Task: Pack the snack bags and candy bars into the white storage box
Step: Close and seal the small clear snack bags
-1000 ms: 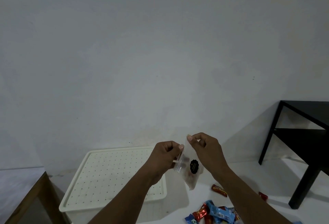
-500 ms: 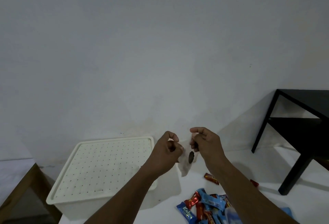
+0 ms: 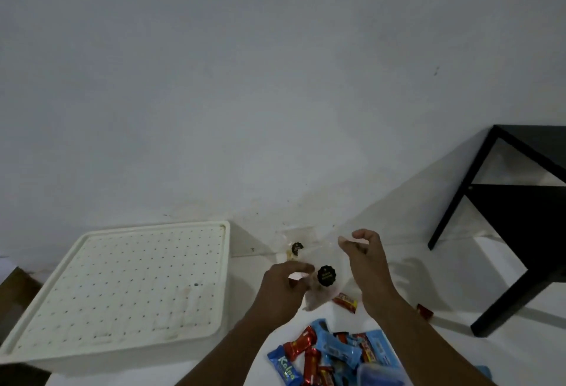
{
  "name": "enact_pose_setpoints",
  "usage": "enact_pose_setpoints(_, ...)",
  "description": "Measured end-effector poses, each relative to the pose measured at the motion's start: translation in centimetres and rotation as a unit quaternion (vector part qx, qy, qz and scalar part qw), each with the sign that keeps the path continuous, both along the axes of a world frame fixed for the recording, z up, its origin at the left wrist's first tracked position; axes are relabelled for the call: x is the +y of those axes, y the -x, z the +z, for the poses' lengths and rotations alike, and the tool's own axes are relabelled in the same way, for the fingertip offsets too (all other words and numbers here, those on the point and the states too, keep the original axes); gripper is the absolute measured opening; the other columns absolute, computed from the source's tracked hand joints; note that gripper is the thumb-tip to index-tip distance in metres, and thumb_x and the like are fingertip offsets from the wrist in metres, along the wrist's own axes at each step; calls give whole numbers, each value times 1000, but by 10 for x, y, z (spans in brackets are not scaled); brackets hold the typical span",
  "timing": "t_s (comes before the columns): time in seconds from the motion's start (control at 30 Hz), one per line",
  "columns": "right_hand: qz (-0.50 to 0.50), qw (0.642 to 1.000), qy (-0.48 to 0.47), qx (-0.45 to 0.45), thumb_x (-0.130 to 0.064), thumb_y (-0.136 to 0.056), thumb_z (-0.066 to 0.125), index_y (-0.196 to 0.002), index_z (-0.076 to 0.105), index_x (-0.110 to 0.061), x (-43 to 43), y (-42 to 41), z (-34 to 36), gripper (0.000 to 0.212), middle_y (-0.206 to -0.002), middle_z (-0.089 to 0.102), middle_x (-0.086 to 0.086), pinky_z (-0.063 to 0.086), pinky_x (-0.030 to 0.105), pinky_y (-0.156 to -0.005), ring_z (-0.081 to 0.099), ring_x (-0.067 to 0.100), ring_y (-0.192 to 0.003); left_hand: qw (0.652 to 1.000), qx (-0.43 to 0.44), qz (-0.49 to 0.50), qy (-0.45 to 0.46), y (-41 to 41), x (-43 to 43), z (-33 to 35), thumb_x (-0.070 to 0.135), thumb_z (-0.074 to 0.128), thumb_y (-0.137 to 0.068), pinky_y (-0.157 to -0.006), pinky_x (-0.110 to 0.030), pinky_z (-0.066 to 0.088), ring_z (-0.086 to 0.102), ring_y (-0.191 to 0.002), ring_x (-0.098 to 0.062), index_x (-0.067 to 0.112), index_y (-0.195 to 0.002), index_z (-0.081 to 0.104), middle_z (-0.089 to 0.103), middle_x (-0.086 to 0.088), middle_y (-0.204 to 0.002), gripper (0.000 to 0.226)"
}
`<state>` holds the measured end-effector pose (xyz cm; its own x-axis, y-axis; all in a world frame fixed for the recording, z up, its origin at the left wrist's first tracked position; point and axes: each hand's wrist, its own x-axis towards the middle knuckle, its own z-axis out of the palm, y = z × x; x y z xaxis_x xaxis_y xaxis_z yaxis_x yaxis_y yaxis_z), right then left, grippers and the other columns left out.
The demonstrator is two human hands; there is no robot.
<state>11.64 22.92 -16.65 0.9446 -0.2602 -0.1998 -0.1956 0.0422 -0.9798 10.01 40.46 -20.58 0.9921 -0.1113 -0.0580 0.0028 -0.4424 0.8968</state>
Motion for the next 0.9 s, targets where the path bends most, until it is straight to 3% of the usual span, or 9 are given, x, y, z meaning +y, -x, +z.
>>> enact_pose_setpoints(0.13, 136, 989, 8, 57, -13, -90, 62, -79, 63, -23, -49, -27, -43, 15, -97, 65, 1, 41, 34, -83, 57, 20, -97, 999, 33, 22, 9, -41, -32, -22, 7, 66, -85, -82, -18, 54, 67, -95, -2, 22, -99, 77, 73, 13, -104, 23)
enact_pose_setpoints(0.23, 185, 977, 14, 106, -8, -92, 57, -85, 71, -16, -72, -59, -72, 18, -107, 69, 13, 51, 38, -84, 63, 27, -102, 998, 48, 27, -15, -75, -52, -41, 6, 67, -85, -74, -5, 47, 66, -91, -2, 19, -99, 76, 70, 12, -97, 22)
enact_pose_setpoints(0.3, 190, 974, 36, 116, -9, -91, 57, -90, 74, -19, -80, -86, -88, 20, -109, 70, 9, 54, 42, -89, 64, 28, -106, 997, 54, 41, -36, -99, -62, -55, 5, 65, -85, -69, -2, 43, 65, -89, -6, 18, -102, 75, 70, 8, -97, 24)
enact_pose_setpoints(0.43, 211, 967, 55, 131, -7, -90, 56, -97, 73, -20, -85, -137, -125, 23, -114, 68, 7, 52, 34, -79, 66, 27, -98, 993, 71, 50, -82, -137, -75, -82, 7, 65, -85, -77, -12, 46, 65, -100, -15, 12, -113, 72, 67, 3, -107, 30)
enact_pose_setpoints(0.53, 232, 960, 47, 148, -9, -90, 60, -110, 68, -15, -80, -161, -150, 23, -120, 63, 6, 50, 24, -72, 64, 16, -91, 988, 110, 75, -81, -154, -75, -105, 9, 68, -83, -75, -5, 45, 64, -105, -15, 13, -122, 67, 63, -4, -123, 39)
enact_pose_setpoints(0.67, 231, 960, 46, 153, -13, -87, 66, -122, 64, -16, -77, -170, -173, 35, -118, 66, 5, 48, 19, -65, 66, 12, -89, 985, 122, 82, -92, -156, -71, -121, 9, 71, -83, -81, -10, 45, 60, -112, -17, 15, -122, 64, 58, -6, -127, 40)
enact_pose_setpoints(0.8, 185, 963, 112, 160, -21, -86, 66, -116, 67, -26, -79, -154, -174, 30, -124, 60, -1, 49, 26, -76, 59, 16, -106, 981, 160, 84, -74, -137, -63, -118, 12, 70, -86, -86, -19, 46, 60, -110, -17, 18, -125, 64, 60, -3, -129, 40)
enact_pose_setpoints(0.9, 176, 963, 113, 170, -17, -89, 62, -97, 69, -28, -80, -126, -157, 16, -113, 65, 0, 51, 38, -92, 59, 20, -109, 978, 178, 83, -67, -113, -51, -107, 20, 72, -87, -103, -30, 47, 58, -119, -18, 21, -126, 66, 62, 0, -131, 40)
